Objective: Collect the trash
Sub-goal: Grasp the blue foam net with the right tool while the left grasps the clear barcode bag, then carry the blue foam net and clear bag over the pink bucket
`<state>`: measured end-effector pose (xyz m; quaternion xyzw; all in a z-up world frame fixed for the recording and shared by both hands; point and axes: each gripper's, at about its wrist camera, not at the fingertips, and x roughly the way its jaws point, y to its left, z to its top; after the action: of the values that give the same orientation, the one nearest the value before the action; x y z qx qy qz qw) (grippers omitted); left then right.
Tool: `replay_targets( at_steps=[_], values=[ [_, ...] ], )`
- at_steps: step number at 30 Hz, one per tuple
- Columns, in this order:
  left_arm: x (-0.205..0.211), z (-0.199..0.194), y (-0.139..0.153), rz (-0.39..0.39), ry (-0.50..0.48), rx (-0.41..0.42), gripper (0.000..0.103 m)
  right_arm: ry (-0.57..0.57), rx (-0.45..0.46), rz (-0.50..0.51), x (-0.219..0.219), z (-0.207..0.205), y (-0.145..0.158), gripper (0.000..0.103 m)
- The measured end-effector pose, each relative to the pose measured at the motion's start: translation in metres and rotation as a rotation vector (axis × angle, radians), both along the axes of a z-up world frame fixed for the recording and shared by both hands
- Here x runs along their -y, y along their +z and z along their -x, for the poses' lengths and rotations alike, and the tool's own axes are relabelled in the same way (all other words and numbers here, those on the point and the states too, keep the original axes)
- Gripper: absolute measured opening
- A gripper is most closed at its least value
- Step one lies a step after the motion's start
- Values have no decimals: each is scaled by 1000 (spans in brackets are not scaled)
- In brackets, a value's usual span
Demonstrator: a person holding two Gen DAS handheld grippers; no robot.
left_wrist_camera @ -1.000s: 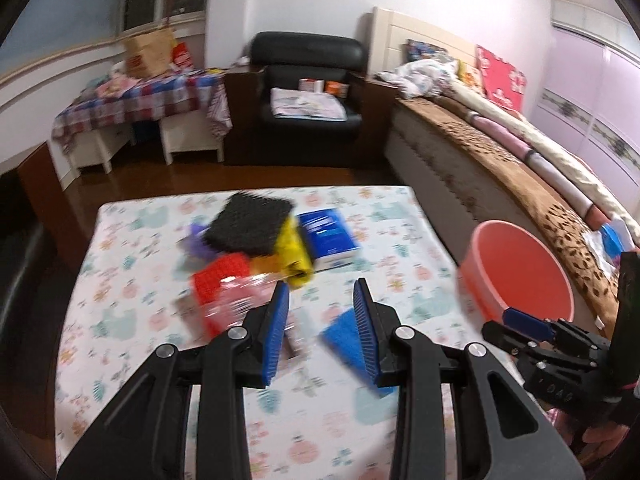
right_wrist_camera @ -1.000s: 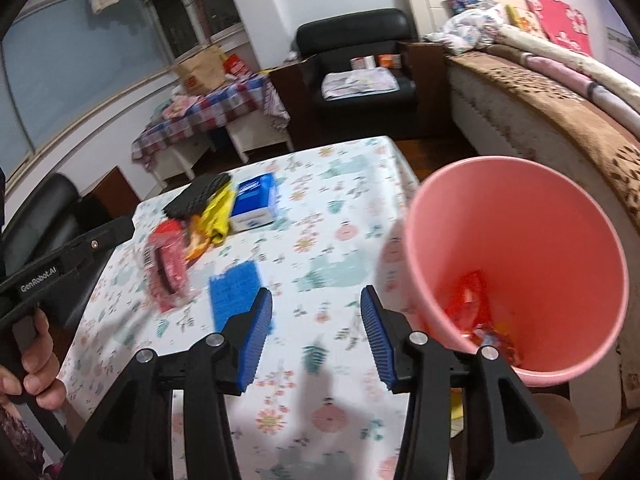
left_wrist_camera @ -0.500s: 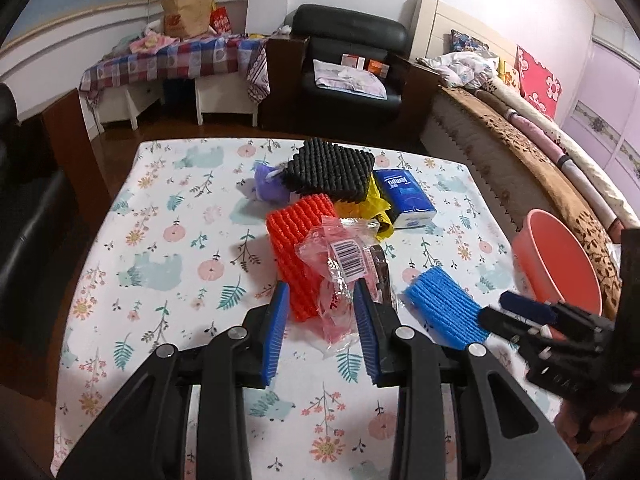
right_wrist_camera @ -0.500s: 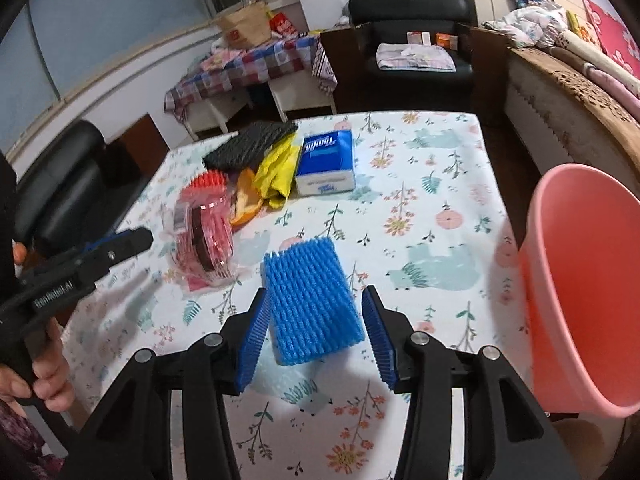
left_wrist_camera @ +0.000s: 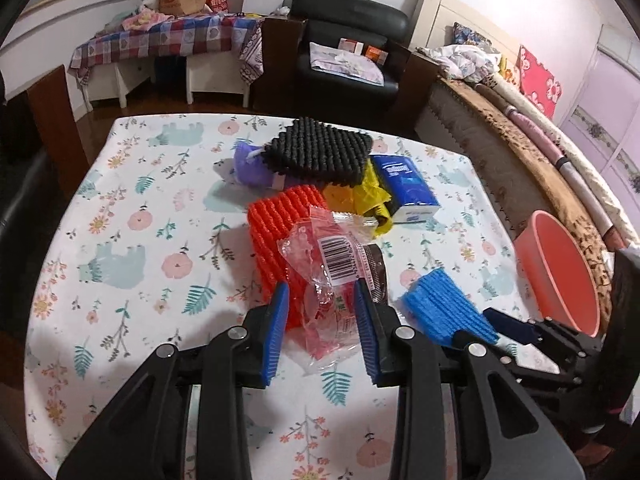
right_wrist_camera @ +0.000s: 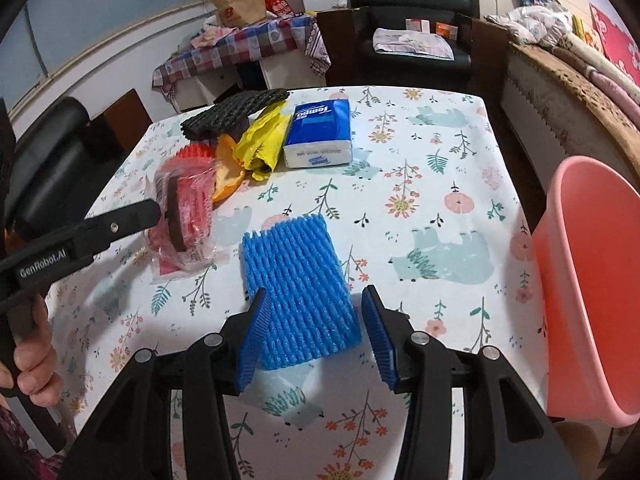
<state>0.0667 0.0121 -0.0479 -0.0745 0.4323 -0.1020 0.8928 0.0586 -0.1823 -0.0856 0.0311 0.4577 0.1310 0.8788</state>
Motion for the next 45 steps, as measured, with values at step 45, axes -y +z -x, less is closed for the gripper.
replay_targets(
  at_steps=[45],
  values=[
    [14, 40, 53, -55, -57, 165, 39, -146, 148, -162, 77, 48, 50, 7]
  ],
)
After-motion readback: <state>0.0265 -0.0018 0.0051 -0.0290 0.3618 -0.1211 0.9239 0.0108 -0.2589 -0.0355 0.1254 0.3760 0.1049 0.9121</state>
